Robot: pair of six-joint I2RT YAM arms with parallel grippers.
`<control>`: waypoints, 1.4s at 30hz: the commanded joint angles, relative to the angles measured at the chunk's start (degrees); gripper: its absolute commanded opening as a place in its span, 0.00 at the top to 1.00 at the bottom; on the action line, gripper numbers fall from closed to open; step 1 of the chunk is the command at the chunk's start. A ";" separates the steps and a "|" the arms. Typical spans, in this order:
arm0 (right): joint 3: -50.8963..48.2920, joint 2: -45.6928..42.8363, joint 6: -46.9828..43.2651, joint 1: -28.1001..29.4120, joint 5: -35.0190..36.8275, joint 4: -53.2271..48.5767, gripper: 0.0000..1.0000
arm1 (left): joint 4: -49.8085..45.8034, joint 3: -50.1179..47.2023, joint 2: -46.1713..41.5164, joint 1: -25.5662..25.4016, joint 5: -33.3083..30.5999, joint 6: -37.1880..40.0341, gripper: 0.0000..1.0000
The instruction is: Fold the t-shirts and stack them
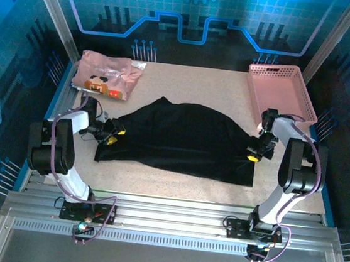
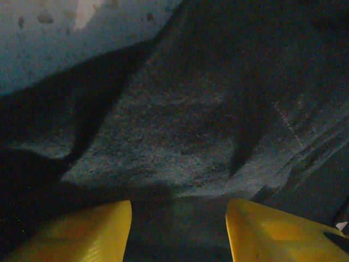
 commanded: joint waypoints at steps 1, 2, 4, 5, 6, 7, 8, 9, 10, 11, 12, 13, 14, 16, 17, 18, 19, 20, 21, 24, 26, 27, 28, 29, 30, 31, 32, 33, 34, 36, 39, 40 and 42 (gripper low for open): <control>2.25 0.17 -0.80 -0.61 1.00 0.85 0.84 | -1.52 2.46 0.67 0.90 -3.69 1.08 0.46; 2.12 -0.49 -0.82 -0.59 0.98 0.74 0.79 | -2.20 3.09 -0.08 0.86 -3.74 1.00 0.45; 1.36 -2.17 -1.03 -0.61 1.08 0.35 0.64 | -3.73 4.40 -1.98 0.87 -3.81 0.84 0.42; 0.71 -3.37 -1.21 -0.62 1.19 0.04 0.57 | -4.64 5.17 -3.28 0.83 -3.91 0.72 0.40; 0.15 -4.42 -1.36 -0.60 1.23 -0.21 0.53 | -5.39 5.79 -4.53 0.82 -3.81 0.56 0.39; -0.63 -5.87 -1.42 -0.60 0.91 -0.43 0.49 | -6.38 6.41 -5.96 0.82 -3.84 0.32 0.38; -1.59 -7.61 -1.51 -0.61 0.56 -0.53 0.45 | -7.24 6.94 -7.66 0.75 -4.14 0.27 0.38; -2.33 -9.12 -1.67 -0.61 0.12 -0.58 0.42 | -7.94 7.17 -9.08 0.69 -4.51 0.18 0.37; -3.21 -11.25 -1.85 -0.52 -0.86 -0.56 0.40 | -8.67 7.24 -10.74 0.73 -5.09 0.04 0.37; -4.11 -13.50 -2.24 -0.31 -2.29 -0.25 0.38 | -9.31 7.07 -12.33 0.66 -5.56 -0.04 0.36; -5.10 -15.53 -2.48 -0.11 -3.47 0.05 0.37 | -9.76 6.73 -13.53 0.65 -6.12 0.13 0.36; -6.26 -17.90 -2.63 0.30 -5.69 0.89 0.35 | -10.41 6.23 -14.69 0.58 -6.84 0.45 0.35; -7.71 -20.16 -2.86 0.77 -8.71 2.22 0.33 | -10.88 5.55 -15.55 0.56 -7.59 1.04 0.35; -10.29 -23.14 -2.78 1.98 -13.92 4.48 0.29 | -11.89 4.37 -16.10 0.39 -9.28 2.65 0.35; -11.51 -23.95 -2.61 2.89 -16.56 5.74 0.27 | -12.00 3.90 -15.81 0.31 -9.73 3.63 0.35; -12.65 -24.27 -2.58 4.06 -18.72 7.12 0.26 | -11.87 3.69 -15.22 0.22 -9.62 4.48 0.35; -13.77 -24.30 -2.60 5.64 -20.16 8.61 0.24 | -11.51 3.81 -14.28 -0.13 -9.60 5.48 0.35; -14.58 -24.14 -2.44 7.74 -20.36 9.77 0.23 | -11.38 4.22 -13.14 -0.91 -10.67 6.53 0.35; -14.63 -23.55 -2.28 9.72 -20.66 10.93 0.22 | -11.56 4.78 -11.89 -1.69 -12.21 7.56 0.36; -14.63 -21.65 -1.41 14.74 -19.95 13.22 0.22 | -13.77 7.37 -7.44 -3.58 -17.22 9.51 0.38; -16.29 -20.33 -0.54 16.55 -19.66 14.68 0.22 | -13.82 8.10 -5.24 -3.83 -21.43 9.66 0.41; -16.37 -19.58 -0.27 16.98 -19.88 15.20 0.22 | -13.48 8.44 -4.54 -3.78 -22.99 9.86 0.43; -16.34 -18.78 0.06 17.56 -20.06 15.68 0.22 | -12.85 8.91 -3.75 -3.83 -23.69 10.08 0.45; -16.37 -18.02 0.09 18.20 -20.13 16.05 0.22 | -11.94 9.30 -2.93 -3.84 -23.71 10.20 0.45; -16.36 -17.46 0.10 18.73 -19.92 16.24 0.22 | -11.27 9.68 -2.39 -3.89 -23.79 10.20 0.46; -16.33 -16.92 0.27 19.25 -19.64 16.54 0.22 | -10.84 10.26 -1.76 -4.01 -24.33 10.25 0.48; -16.54 -16.28 0.47 19.55 -19.76 16.98 0.22 | -10.76 10.89 -1.15 -4.10 -24.79 10.45 0.48; -16.51 -15.78 0.59 19.89 -19.99 17.25 0.22 | -10.72 11.26 -0.86 -4.10 -25.01 10.62 0.48; -16.36 -15.25 0.70 20.20 -20.04 17.47 0.22 | -10.44 11.41 -0.63 -4.10 -25.33 10.87 0.49; -16.13 -14.13 0.86 20.89 -19.92 17.87 0.22 | -9.20 11.16 -0.32 -4.10 -25.06 11.61 0.49; -15.34 -12.52 1.25 21.83 -19.93 18.32 0.22 | -8.43 11.65 1.64 -4.27 -24.71 12.61 0.51; -15.28 -11.96 1.32 22.34 -20.02 18.45 0.22 | -8.38 11.85 2.32 -4.27 -25.06 12.83 0.51; -13.25 -10.99 1.48 23.30 -20.04 18.50 0.22 | -7.56 11.77 3.21 -4.27 -25.05 13.03 0.52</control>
